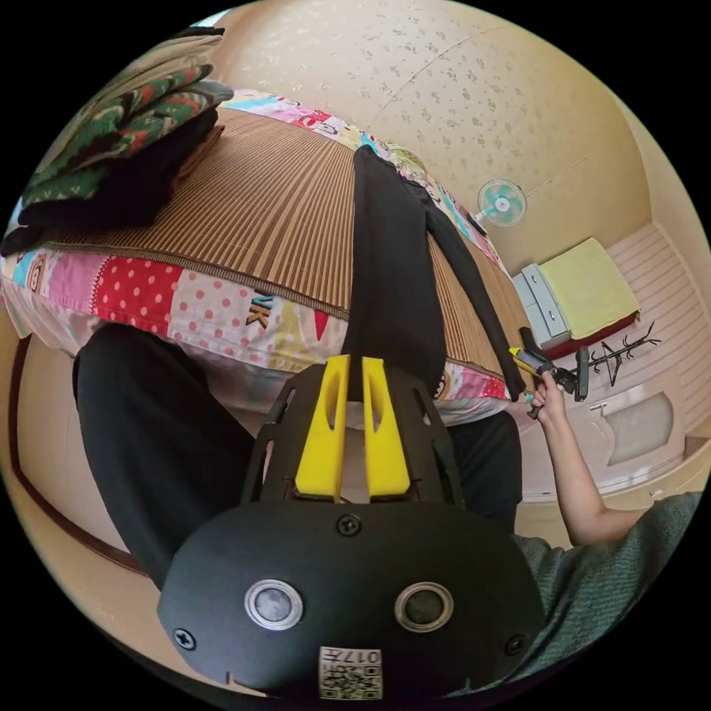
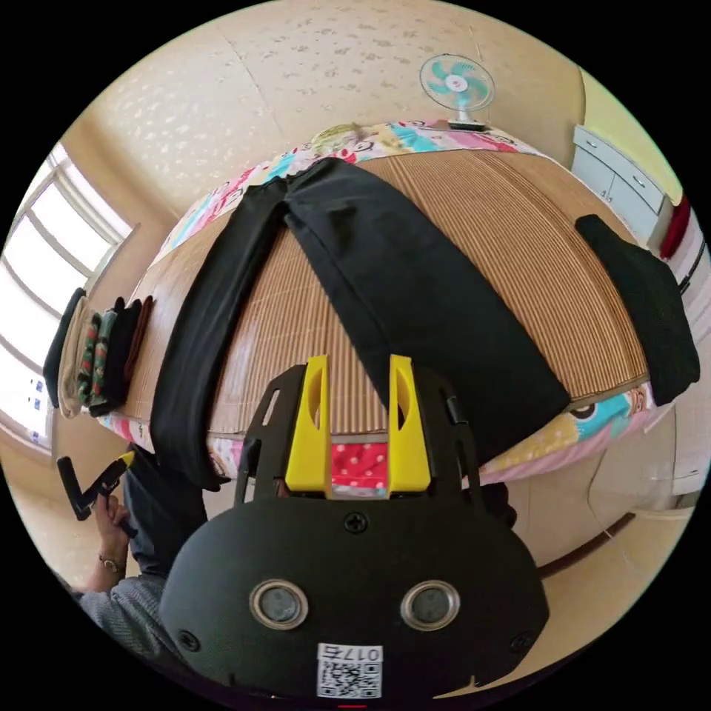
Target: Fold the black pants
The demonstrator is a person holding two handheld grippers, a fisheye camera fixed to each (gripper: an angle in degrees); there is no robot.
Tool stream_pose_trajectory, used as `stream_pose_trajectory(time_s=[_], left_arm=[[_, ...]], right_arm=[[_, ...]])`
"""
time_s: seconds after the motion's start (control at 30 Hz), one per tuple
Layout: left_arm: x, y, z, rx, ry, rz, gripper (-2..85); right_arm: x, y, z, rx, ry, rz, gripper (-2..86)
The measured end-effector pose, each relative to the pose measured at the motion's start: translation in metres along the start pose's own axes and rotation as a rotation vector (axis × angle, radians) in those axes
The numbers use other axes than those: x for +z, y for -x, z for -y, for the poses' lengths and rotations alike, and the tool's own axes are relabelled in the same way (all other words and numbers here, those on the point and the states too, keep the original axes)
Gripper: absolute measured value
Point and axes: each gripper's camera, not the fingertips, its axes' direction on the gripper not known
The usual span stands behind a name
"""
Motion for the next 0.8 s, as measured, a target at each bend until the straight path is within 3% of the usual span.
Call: stream_pose_trajectory(time_s=[0.1, 0.2, 0.4, 0.53, 0.73, 0.8], left_arm=[[0.012, -0.006, -0.015, 0.0, 0.026, -0.016, 4.4], [0.031, -0.02, -0.019, 0.024, 0.129, -0.06, 4.2], [0.031, -0.052, -0.04, 0.137, 0.187, -0.028, 1.1], [0.02, -0.048, -0.049, 0.118, 0.187, -0.034, 1.0], [-0.003, -0.041, -0.061, 0.104, 0.14, -0.05, -0.8], [-0.006, -0.045, -0.066, 0.127, 0.141, -0.055, -0.9]], right_arm=[[0.033, -0.039, 0.002, 0.057, 0.213, 0.023, 11.7], [0.028, -0.03, -0.02, -0.003, 0.151, -0.012, 6.5], [0.013, -0.027, -0.066, -0.018, 0.239, 0.34, 3.3], [0.015, -0.028, -0.096, -0.158, 0.427, 0.574, 2.4], [-0.069, -0.114, -0.132, 0.023, 0.062, 0.414, 6.2], [-0.071, -0.136, -0.137, 0.085, 0.076, 0.292, 8.2]])
